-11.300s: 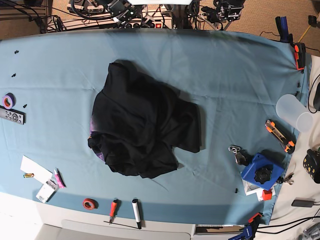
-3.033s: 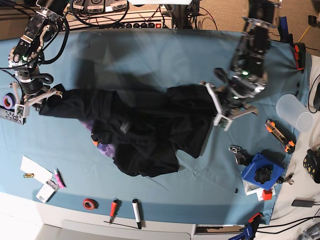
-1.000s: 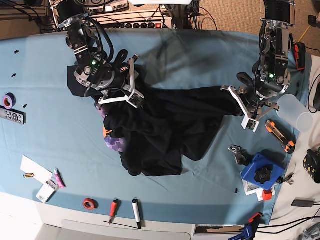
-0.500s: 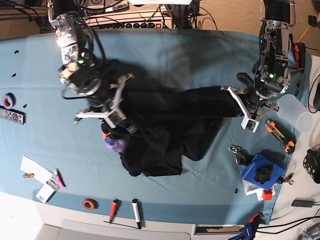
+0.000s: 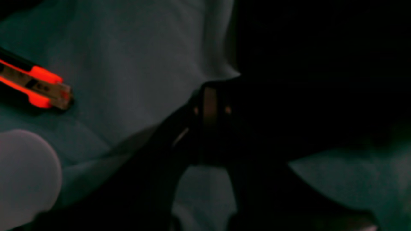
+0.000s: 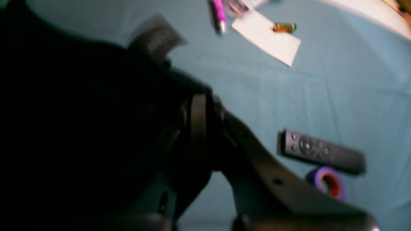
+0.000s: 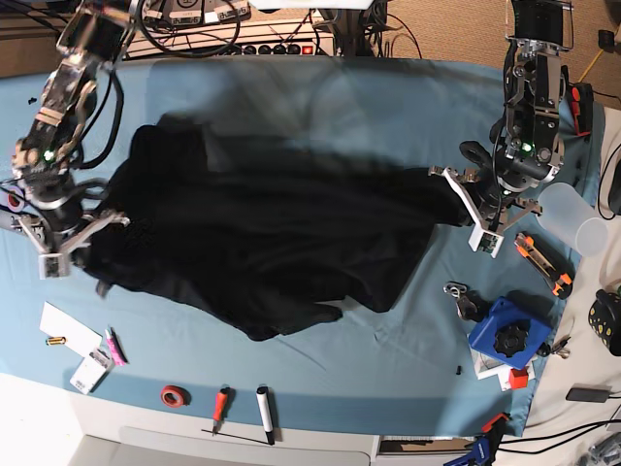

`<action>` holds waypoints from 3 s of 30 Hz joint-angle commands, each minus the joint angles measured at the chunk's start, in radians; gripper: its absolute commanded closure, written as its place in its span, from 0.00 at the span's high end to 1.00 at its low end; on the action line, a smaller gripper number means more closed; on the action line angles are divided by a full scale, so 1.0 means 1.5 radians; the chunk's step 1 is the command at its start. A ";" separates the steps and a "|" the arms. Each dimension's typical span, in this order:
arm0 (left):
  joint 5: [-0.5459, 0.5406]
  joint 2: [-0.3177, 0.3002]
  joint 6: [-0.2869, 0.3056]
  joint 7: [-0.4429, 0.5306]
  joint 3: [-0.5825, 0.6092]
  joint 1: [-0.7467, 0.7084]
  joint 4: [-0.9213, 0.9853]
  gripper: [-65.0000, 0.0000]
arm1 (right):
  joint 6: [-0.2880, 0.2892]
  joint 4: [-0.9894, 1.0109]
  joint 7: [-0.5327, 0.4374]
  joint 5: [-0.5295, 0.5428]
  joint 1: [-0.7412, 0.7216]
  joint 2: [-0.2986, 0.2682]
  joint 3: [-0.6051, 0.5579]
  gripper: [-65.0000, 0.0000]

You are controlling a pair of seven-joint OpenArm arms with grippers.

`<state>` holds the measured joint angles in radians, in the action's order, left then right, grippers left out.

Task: Layout the t-shirt on the table in an organized manner, then fold the t-shirt properly
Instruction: 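Regrasp the shirt with the right gripper and pull it outward, then lift the shirt high with both grippers, shaking it out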

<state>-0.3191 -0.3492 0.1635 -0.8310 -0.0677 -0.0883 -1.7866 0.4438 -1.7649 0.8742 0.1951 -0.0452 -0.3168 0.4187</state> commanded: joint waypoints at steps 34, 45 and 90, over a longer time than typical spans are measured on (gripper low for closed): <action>0.003 -0.007 -0.005 0.013 -0.006 0.003 -0.010 0.00 | 0.094 0.300 0.062 0.288 -0.204 -0.086 0.170 0.31; 0.003 0.013 -0.005 0.013 -0.006 0.003 -0.010 0.00 | 0.170 0.254 0.323 0.663 -0.061 -0.098 0.413 0.31; -0.036 0.077 -0.004 -0.065 -0.006 -0.036 -0.011 0.00 | 0.170 0.119 0.348 0.720 0.161 0.045 0.259 0.00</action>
<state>-0.3687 -0.2279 0.1562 -0.9264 -0.0734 -0.1505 -1.7874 0.6930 -1.5707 1.4166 1.2453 0.2073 -0.2276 0.8009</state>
